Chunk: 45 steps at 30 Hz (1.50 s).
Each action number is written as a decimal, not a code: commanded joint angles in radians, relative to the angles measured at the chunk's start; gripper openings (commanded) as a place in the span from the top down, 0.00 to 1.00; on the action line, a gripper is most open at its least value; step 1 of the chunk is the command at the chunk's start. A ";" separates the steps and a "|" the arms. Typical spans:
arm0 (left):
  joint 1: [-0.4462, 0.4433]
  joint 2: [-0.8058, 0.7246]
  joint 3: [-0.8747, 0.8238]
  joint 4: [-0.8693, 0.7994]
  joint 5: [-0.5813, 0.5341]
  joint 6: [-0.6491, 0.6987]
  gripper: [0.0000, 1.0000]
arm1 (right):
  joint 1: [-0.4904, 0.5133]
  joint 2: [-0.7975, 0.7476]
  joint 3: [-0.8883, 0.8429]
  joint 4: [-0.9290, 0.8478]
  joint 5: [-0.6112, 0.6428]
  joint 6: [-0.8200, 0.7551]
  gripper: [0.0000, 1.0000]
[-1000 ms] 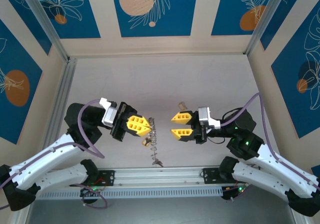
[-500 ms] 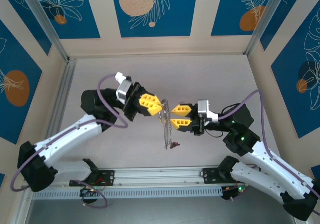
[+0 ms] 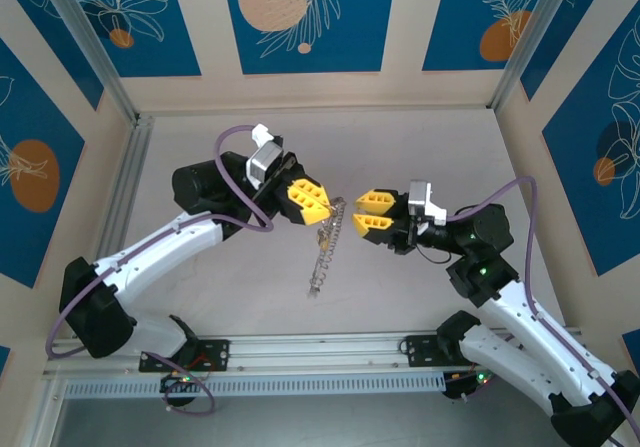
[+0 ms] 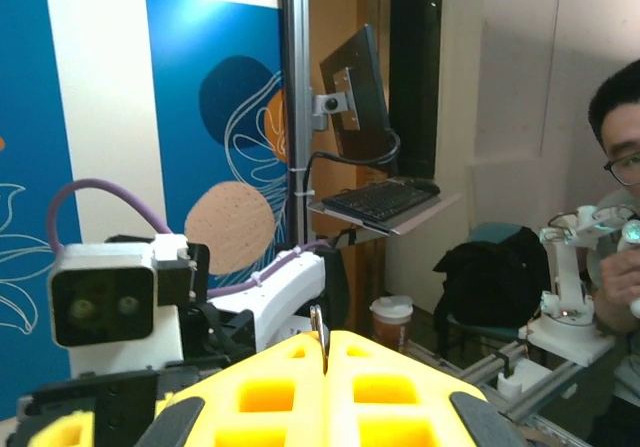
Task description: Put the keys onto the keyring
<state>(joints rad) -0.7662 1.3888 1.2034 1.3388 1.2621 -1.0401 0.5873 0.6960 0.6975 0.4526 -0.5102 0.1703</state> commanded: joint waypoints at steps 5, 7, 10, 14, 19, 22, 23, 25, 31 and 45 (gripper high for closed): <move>-0.021 0.004 0.036 0.068 0.054 -0.035 1.00 | -0.004 -0.019 -0.012 0.065 -0.035 0.049 0.72; -0.022 0.004 0.038 0.068 0.059 -0.035 1.00 | -0.004 -0.020 -0.011 0.067 -0.040 0.051 0.73; -0.027 0.004 0.041 0.068 0.062 -0.039 1.00 | -0.003 -0.021 -0.009 0.076 -0.048 0.058 0.72; -0.030 0.008 0.046 0.068 0.064 -0.047 1.00 | 0.002 -0.025 -0.007 0.081 -0.053 0.064 0.73; -0.033 0.025 0.058 0.067 0.069 -0.055 1.00 | 0.013 -0.041 -0.006 0.072 -0.047 0.059 0.73; -0.031 0.043 0.083 0.039 0.077 -0.050 1.00 | 0.022 -0.050 0.000 0.047 -0.040 0.049 0.72; -0.030 0.045 0.085 0.016 0.077 -0.035 1.00 | 0.024 -0.052 0.002 0.035 -0.039 0.046 0.73; -0.028 0.034 0.077 -0.039 0.076 0.018 1.00 | 0.030 -0.054 0.006 0.024 -0.037 0.047 0.73; -0.024 -0.053 0.027 -0.287 0.048 0.248 1.00 | 0.064 -0.056 0.011 0.013 -0.027 0.037 0.73; -0.063 -0.207 0.028 -1.116 -0.057 0.885 1.00 | 0.172 -0.026 0.065 -0.018 0.027 -0.003 0.74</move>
<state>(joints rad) -0.8192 1.2045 1.2114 0.4202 1.2449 -0.3294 0.7387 0.6670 0.7246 0.4438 -0.5182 0.1864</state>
